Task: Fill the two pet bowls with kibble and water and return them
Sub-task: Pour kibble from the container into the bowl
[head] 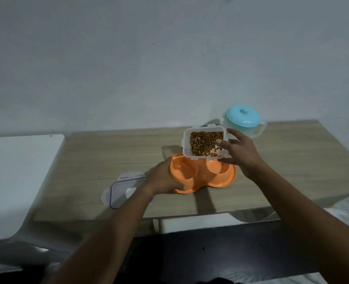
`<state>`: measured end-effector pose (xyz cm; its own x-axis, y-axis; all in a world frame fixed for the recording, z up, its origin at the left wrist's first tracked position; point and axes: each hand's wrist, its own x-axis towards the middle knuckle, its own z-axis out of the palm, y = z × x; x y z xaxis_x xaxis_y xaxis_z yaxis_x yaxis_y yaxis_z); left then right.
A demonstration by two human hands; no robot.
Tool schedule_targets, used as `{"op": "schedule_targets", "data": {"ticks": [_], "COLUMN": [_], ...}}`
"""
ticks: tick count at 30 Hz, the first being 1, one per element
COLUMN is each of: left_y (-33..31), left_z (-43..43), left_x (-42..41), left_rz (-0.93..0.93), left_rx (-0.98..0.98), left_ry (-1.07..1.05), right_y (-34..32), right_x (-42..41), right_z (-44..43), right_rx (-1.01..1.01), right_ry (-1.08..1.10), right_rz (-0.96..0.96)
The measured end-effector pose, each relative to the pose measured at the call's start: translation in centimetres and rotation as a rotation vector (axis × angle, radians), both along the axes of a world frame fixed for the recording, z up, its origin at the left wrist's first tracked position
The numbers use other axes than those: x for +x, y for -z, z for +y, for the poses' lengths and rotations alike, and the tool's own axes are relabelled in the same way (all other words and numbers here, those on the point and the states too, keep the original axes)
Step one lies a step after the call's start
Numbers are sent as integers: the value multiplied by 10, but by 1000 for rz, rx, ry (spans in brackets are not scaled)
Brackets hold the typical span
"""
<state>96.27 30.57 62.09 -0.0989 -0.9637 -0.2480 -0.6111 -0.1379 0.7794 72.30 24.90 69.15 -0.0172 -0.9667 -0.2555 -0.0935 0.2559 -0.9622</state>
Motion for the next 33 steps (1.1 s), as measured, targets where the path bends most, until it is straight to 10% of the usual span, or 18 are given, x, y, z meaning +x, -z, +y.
{"op": "schedule_targets", "data": {"ticks": [33], "left_y": [46], "left_z": [-5], "left_x": [4], "left_rz": [-155], "left_rx": [-171], "left_ry": [-58], "right_y": [3], "right_x": [22], "right_z": [23], "right_rx": [-424], "right_ry": [-151], "right_rz": [617]}}
